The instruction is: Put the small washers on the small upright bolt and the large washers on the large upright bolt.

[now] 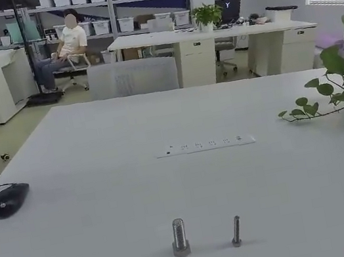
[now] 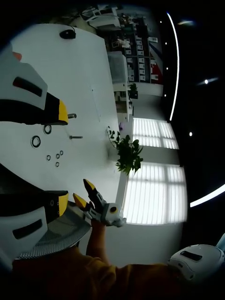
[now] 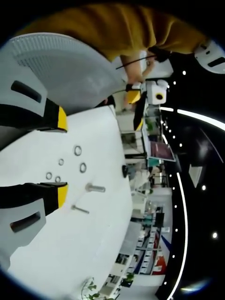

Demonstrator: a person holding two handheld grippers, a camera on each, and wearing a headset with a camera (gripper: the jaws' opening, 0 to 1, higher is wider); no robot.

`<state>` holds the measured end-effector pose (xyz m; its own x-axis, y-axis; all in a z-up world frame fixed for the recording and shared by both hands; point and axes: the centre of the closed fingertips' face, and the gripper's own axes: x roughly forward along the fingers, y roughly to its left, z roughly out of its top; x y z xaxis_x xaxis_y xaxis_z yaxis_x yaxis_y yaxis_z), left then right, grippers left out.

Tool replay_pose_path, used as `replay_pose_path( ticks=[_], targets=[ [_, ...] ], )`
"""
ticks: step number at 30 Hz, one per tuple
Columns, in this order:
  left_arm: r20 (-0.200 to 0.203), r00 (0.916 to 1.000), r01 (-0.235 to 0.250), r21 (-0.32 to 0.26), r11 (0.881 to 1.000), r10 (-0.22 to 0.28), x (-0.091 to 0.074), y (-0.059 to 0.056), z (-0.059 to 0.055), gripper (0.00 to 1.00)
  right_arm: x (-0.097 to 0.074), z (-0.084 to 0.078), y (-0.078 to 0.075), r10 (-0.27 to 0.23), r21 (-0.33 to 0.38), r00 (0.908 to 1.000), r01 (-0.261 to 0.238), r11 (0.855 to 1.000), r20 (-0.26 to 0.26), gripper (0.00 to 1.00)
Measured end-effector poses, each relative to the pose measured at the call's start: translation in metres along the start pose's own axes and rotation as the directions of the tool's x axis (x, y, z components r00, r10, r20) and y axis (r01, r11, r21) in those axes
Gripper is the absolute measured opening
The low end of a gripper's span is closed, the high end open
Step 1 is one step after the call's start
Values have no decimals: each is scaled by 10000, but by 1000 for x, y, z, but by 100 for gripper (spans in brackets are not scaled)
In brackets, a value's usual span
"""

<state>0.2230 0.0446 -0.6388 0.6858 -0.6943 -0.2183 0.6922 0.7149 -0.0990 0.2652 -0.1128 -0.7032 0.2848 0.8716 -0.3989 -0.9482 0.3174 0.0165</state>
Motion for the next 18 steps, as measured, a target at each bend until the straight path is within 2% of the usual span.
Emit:
replay_pose_path(
  ticks=[7,13,18],
  targets=[
    [-75,10000,2,-2,10000,-2,1,1,-2,55,1,-4,0,76,24,10000,-75,10000,-56,44],
    [-282,9996,24,-70,10000,-26,3,3,-11,55,1,-9,-3,129,69,9998,-128,9999,-178,44],
    [-222,9997,26,-199,9998,-31,6,6,-13,55,3,-11,-4,211,42,9993,-210,9998,-323,44]
  ],
)
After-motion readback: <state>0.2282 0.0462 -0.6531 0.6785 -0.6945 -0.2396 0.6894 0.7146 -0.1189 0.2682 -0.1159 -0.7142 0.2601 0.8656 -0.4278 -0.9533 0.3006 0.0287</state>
